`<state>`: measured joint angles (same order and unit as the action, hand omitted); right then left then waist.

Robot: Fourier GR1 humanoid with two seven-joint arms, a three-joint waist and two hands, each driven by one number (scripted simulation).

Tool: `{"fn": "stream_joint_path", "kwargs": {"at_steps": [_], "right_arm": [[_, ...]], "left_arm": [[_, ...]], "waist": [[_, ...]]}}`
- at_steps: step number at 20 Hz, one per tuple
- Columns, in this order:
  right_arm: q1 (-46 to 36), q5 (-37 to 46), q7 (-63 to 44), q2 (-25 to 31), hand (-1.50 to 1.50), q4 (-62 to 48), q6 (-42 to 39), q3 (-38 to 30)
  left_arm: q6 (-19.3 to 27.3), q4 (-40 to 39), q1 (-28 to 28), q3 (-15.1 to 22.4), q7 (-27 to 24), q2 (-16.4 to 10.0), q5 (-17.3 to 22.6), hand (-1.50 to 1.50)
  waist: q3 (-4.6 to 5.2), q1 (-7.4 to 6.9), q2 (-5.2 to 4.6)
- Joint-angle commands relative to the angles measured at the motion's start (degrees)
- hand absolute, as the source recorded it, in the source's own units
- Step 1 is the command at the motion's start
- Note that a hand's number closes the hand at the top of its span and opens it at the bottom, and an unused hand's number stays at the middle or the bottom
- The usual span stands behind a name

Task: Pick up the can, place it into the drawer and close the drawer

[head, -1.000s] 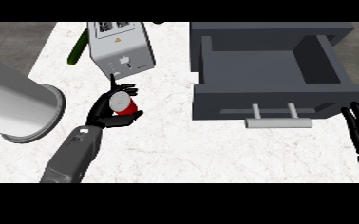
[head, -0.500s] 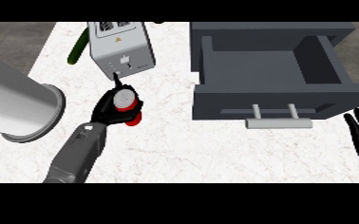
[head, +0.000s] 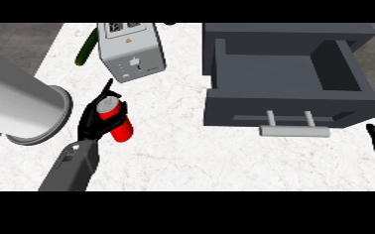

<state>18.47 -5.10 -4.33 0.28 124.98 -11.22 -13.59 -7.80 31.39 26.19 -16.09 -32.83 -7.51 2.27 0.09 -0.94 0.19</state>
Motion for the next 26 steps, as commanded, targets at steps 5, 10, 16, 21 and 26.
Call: {"fn": "stream_joint_path", "kwargs": {"at_steps": [5, 10, 16, 21, 26], "right_arm": [[3.14, -1.59, 2.66, -0.26, -1.5, 0.04, -1.64, -0.65], [0.8, -1.25, -0.66, -0.26, -1.5, 1.87, -0.16, -1.14], [0.29, 0.67, 2.07, -0.22, -1.5, -0.49, -0.81, -0.29], [-1.99, -2.91, -2.29, 1.55, -1.5, 1.48, -0.89, -3.17], [-0.98, -2.1, -2.15, 0.77, -1.5, 2.51, -1.35, -2.63]], "left_arm": [[6.0, 24.64, -3.96, 5.96, 13.79, 5.57, 0.45, 1.5], [9.21, 42.23, -7.24, 10.44, 23.25, 6.45, -0.76, 1.5], [15.39, 44.33, 3.59, 14.38, 34.14, 7.03, -1.26, 1.5], [23.75, 46.33, 9.99, 23.39, 42.38, 7.5, -0.85, 1.5], [28.63, 42.3, 20.67, 25.61, 46.56, 7.5, -2.64, 1.5]], "waist": [[-0.2, 0.39, 0.31], [-0.14, 0.38, 0.18], [-0.11, 1.19, -0.12], [-0.1, 1.57, -0.14], [-0.1, 1.94, -0.2]]}}
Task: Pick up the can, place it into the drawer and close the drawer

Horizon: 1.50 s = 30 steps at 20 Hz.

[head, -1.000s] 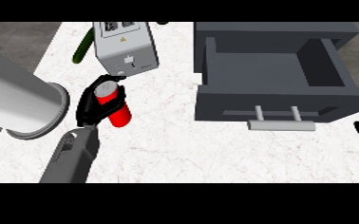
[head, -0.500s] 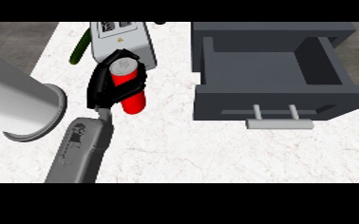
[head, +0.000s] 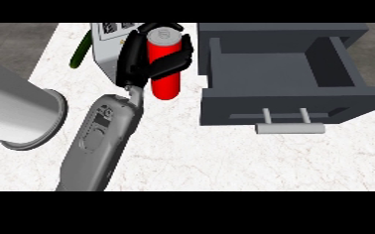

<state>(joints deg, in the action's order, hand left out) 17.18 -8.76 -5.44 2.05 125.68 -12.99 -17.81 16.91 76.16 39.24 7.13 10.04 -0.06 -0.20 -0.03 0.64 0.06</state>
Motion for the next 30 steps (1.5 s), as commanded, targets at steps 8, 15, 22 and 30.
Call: {"fn": "stream_joint_path", "kwargs": {"at_steps": [8, 15, 22, 30], "right_arm": [[1.42, 2.24, 2.72, -1.56, -1.5, -1.5, -1.25, 1.11], [3.33, 2.46, 0.6, -2.01, -1.5, 2.77, 1.18, 4.19], [-2.46, 2.3, -3.93, -0.95, -1.5, 2.43, 1.26, 2.61], [-0.28, 2.96, -2.52, -1.33, -1.5, 2.38, 0.0, 2.95]], "left_arm": [[10.12, -13.94, 20.23, 5.94, 2.53, 0.06, 4.63, 1.5], [9.67, -25.65, 33.57, 0.72, 3.39, 0.06, 5.66, 1.5], [13.55, -36.45, 41.8, 6.22, 3.25, 0.06, 11.17, 1.5], [15.99, -41.42, 44.22, 12.04, -0.52, 0.06, 18.18, 1.5]], "waist": [[0.0, 0.93, -0.21], [-0.01, 1.32, -0.31], [-0.04, 2.09, -0.56], [-0.05, 2.49, -0.45]]}}
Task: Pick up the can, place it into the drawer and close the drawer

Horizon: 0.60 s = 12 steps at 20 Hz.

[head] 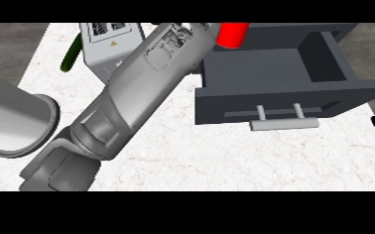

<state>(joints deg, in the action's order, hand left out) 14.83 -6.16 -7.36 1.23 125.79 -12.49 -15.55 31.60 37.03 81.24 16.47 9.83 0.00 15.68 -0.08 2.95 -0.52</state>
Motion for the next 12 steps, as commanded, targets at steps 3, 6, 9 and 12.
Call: {"fn": "stream_joint_path", "kwargs": {"at_steps": [3, 6, 9, 12], "right_arm": [[-3.05, 2.74, 0.96, 0.0, -1.5, -2.94, 0.53, 1.84], [-3.47, 1.56, 0.84, -0.86, -1.5, -3.0, 0.83, 2.14], [-3.97, 2.39, -0.18, -0.47, -1.5, -2.44, 1.57, 1.75], [-6.05, 1.26, -0.03, 1.42, -1.5, -4.44, 1.16, -0.32]], "left_arm": [[1.36, -6.78, 5.8, 3.34, -1.05, 0.0, 4.76, 1.5], [2.05, -9.57, 4.69, 5.11, -3.09, 0.0, 7.37, 1.5], [1.14, -12.56, 6.01, 5.77, -4.95, 0.0, 7.63, 1.5], [4.02, -11.22, 5.27, 9.24, -6.28, 0.0, 8.95, 1.5]], "waist": [[-0.05, 0.9, -0.32], [-0.08, 2.09, -0.61], [-0.07, 1.95, -0.72], [-0.08, 2.17, -0.63]]}}
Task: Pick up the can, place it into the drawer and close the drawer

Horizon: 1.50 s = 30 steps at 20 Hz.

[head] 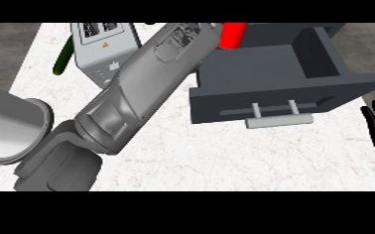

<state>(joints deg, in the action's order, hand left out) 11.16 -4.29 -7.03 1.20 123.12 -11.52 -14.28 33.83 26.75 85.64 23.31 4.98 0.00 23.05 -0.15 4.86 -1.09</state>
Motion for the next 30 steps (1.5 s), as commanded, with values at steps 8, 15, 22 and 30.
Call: {"fn": "stream_joint_path", "kwargs": {"at_steps": [8, 15, 22, 30], "right_arm": [[-2.45, 0.47, -1.22, -0.23, -1.5, 0.78, 0.66, 1.47], [-2.86, 0.53, 0.38, 0.57, -1.5, -0.91, -0.27, 1.2], [-5.73, -1.47, -2.42, 2.78, -1.5, -1.5, 0.25, -1.54], [-5.99, 0.28, -2.9, 1.83, -1.5, 0.56, 0.75, 0.94]], "left_arm": [[3.29, -4.94, -1.89, 6.46, -5.4, 0.0, 3.25, 1.5], [5.27, -5.04, -2.42, 11.04, -5.53, 0.0, 4.48, 1.5], [7.43, -6.74, -1.78, 11.71, -5.16, 0.0, 6.73, -1.5], [10.78, -4.95, -4.87, 13.09, -8.77, 0.0, 9.72, -1.5]], "waist": [[-0.02, 1.64, -0.43], [-0.06, 2.75, -0.57], [-0.03, 2.65, -0.64], [0.01, 2.72, -0.77]]}}
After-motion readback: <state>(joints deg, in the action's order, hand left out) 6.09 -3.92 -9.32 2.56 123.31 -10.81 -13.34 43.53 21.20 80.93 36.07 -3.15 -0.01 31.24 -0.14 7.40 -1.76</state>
